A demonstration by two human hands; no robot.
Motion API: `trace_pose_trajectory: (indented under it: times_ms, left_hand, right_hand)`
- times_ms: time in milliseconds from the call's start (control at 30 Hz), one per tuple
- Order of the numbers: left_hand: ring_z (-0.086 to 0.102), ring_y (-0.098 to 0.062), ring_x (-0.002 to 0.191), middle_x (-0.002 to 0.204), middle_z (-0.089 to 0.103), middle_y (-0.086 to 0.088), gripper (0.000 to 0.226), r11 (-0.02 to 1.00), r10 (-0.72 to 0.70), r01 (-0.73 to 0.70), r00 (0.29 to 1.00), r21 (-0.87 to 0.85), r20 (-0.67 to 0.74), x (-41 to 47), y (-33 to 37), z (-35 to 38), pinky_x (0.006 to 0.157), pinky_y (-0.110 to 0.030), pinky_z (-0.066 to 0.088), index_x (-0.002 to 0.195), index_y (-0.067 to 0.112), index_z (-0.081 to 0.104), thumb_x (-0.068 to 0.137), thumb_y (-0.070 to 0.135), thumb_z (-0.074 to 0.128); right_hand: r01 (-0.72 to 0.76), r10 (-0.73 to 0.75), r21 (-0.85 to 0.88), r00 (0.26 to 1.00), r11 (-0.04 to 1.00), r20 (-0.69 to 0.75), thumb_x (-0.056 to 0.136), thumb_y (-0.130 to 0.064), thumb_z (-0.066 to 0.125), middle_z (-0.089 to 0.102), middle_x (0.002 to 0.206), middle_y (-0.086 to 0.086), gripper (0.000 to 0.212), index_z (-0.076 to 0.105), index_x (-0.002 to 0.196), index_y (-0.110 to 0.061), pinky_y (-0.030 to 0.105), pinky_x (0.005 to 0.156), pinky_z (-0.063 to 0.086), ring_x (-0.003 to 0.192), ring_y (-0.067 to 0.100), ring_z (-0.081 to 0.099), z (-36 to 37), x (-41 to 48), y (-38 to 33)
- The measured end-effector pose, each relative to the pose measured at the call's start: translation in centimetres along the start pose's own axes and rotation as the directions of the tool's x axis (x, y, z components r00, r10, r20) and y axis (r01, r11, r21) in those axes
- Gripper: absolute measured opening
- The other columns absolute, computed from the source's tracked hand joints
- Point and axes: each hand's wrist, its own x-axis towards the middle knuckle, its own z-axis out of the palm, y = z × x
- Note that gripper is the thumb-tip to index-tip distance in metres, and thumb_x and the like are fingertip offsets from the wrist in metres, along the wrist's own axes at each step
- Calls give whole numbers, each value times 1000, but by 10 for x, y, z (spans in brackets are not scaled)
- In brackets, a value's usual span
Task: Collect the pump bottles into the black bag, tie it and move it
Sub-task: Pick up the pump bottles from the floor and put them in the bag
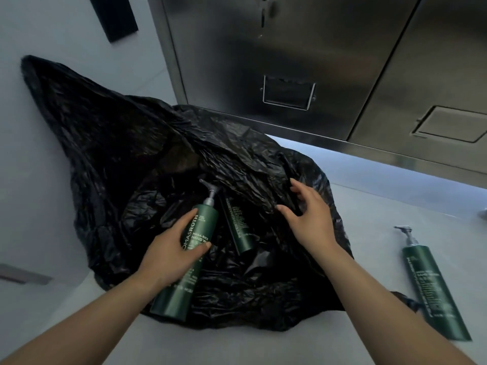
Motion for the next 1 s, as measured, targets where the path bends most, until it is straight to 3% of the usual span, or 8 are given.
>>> trace_pose_trajectory:
  times_ms: [67,133,200,400,500,667,833,1000]
  left_hand:
    - [52,-5,96,111,57,10,78,1000,-5,5,1000,11,11,-4,-1,0,71,-19,38,142,48,28,77,46,71]
    - [52,-6,93,107,55,11,78,1000,-7,7,1000,21,13,-6,-4,-1,69,-18,38,142,49,28,76,47,71]
    - [56,-7,95,107,57,11,79,1000,-8,8,1000,24,2,-6,-7,-2,70,-19,40,142,48,27,77,48,70]
    - [47,19,68,87,52,30,78,996,-78,77,997,-55,-23,6,-12,-5,52,-2,36,143,47,26,78,48,69]
    - [56,9,74,91,57,21,78,994,-81,79,996,-73,-24,19,-10,-2,58,-8,39,144,43,27,78,46,70]
    - [62,-8,78,99,61,9,78,997,-71,70,995,-18,-63,40,-1,5,66,-24,51,144,43,23,79,48,67]
    - [61,-20,100,123,60,-1,84,990,-116,109,990,-92,-84,74,0,12,82,-31,51,147,37,21,79,47,69]
    - [40,-26,134,151,35,-6,98,984,-143,140,990,-112,-13,89,-6,18,100,-36,42,150,33,10,75,53,71]
  right_hand:
    - [-7,7,29,1000,1000,7,78,-27,75,63,100,-12,52,56,126,-27,13,79,44,91,3,57,3,3,-2]
    - [-12,11,35,1000,999,18,79,-22,75,63,87,-14,39,64,116,-25,19,75,50,81,3,58,7,5,-4]
    - [4,-4,1,1000,1000,15,80,-22,74,62,87,-11,32,67,111,-23,24,76,51,79,6,57,10,6,-5]
    - [28,-40,-170,997,985,-67,81,-28,72,62,102,-3,28,68,107,-18,25,76,48,89,15,59,18,10,-4]
    - [33,-52,-170,993,985,-110,84,-17,68,66,98,1,13,72,95,-13,22,74,46,80,18,63,16,17,-2]
    - [-34,24,-40,972,999,-236,83,-15,68,67,83,-5,8,73,87,-19,-5,67,33,68,2,56,-1,29,-5]
    - [-55,55,3,969,998,-240,82,-21,69,67,78,-14,8,73,85,-28,1,64,38,73,-4,59,-15,35,-7]
    - [-56,55,3,974,998,-221,81,-19,70,66,77,-17,10,72,83,-29,0,65,38,75,-5,59,-21,30,-4]
